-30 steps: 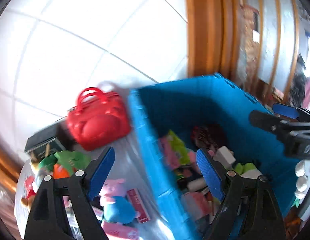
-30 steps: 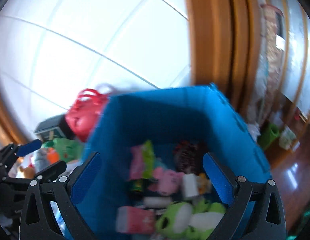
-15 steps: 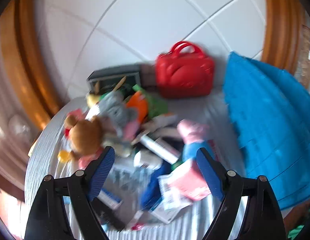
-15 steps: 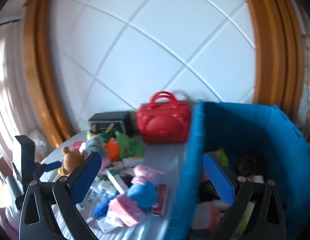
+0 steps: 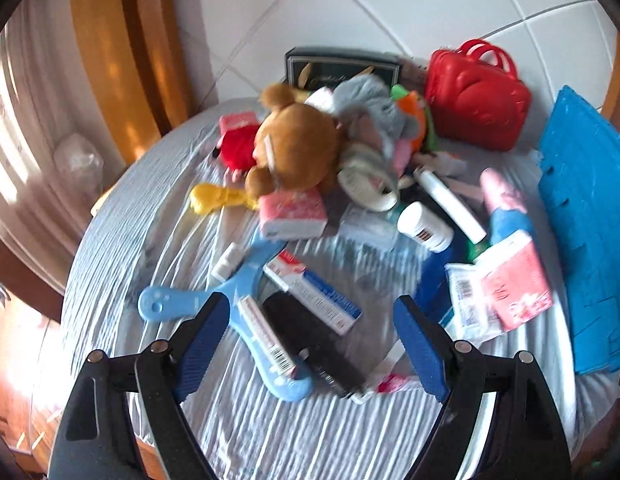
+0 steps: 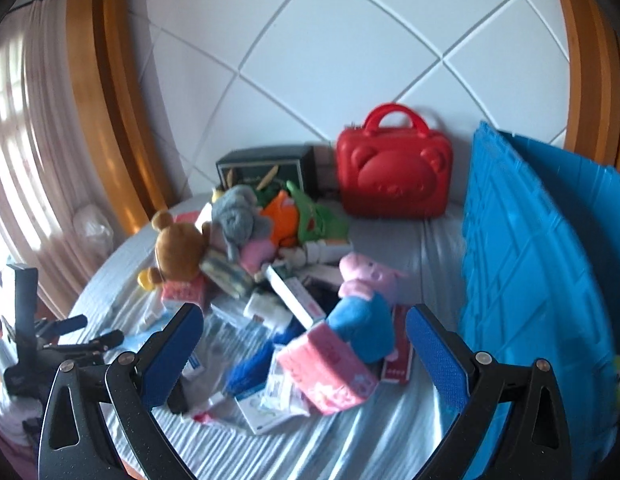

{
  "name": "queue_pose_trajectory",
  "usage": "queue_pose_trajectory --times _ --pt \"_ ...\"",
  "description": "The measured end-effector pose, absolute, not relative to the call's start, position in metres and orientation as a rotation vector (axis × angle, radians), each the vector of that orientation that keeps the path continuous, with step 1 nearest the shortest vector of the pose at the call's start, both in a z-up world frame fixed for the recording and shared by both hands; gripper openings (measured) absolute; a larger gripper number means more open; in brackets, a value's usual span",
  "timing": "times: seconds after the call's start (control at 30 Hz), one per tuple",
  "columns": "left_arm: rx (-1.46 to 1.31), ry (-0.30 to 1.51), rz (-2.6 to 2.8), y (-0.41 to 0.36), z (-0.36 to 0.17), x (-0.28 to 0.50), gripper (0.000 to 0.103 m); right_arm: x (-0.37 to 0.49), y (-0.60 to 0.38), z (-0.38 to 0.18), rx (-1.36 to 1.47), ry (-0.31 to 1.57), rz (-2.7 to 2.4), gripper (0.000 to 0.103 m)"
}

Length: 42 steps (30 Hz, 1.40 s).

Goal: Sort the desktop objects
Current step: 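Grasp a white medicine box with the left tool while the right tool grasps a red-white ointment tube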

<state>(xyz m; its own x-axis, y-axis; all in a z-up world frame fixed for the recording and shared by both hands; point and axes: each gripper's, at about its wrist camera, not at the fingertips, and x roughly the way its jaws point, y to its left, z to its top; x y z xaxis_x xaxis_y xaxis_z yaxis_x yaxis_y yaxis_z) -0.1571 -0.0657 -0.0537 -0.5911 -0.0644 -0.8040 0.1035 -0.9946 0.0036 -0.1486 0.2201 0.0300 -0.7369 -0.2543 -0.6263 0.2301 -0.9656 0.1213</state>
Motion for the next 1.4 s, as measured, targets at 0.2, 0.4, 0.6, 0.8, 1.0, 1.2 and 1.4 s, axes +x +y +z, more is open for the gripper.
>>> queue_pose_trajectory --times 0.2,0.4,0.6,0.8,1.0,1.2,1.4 --pt "1.497 0.176 -2.567 -0.110 -0.107 -0.163 0.084 -0.152 0.204 -0.017 1.151 -0.037 -2.649 0.103" --pt "1.546 0.262 -2.503 -0.131 -0.150 -0.181 0.084 -0.152 0.200 -0.055 1.315 -0.069 -2.609 0.103" --pt "1.599 0.295 -2.490 -0.128 -0.185 -0.193 0.067 -0.147 0.197 -0.076 1.405 -0.071 -2.600 0.103" --pt "1.767 0.410 -2.455 -0.131 -0.212 -0.191 0.034 -0.147 0.176 -0.097 1.454 -0.057 -2.540 0.103" --pt "1.650 0.282 -2.552 -0.133 -0.185 -0.166 0.018 -0.151 0.113 -0.131 1.472 0.086 -2.357 0.103" --pt "1.581 0.224 -2.599 -0.149 -0.160 -0.138 0.018 -0.143 0.054 -0.184 1.521 0.392 -2.192 0.050" --pt "1.575 0.206 -2.617 -0.147 -0.159 -0.123 0.018 -0.132 0.035 -0.210 1.401 0.652 -2.206 0.052"
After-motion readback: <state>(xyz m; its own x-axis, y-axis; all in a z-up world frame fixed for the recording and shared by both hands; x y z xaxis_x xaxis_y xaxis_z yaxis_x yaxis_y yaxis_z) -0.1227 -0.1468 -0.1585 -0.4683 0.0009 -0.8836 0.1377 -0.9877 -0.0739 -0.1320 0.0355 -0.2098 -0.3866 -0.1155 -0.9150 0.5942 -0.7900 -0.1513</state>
